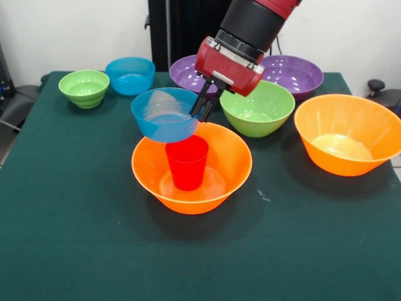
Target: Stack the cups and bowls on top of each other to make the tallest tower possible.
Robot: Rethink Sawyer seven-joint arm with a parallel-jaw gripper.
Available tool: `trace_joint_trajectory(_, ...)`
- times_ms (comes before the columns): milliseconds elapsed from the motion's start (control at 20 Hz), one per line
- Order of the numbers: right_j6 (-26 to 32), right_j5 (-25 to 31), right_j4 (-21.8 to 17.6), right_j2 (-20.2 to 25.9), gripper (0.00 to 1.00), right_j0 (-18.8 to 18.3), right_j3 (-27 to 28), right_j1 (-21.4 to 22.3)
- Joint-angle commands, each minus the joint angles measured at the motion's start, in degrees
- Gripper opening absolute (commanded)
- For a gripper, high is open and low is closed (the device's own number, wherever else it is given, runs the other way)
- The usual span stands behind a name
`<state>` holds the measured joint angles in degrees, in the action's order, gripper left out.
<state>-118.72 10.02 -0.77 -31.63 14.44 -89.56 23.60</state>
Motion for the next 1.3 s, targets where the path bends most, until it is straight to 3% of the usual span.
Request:
trace_joint_trajectory(50, -4.67, -0.25, -0.79, 10.43, 0.0, -1.77, -0.98, -0.88)
trace_joint_trajectory(650, -8.01, -0.06, 1.49, 9.02, 0.0, 0.77, -0.64, -2.74)
trace_joint_trajectory(1300, -7.04, 1.69, 1.48, 9.07, 0.0, 0.32, 0.53, -2.34)
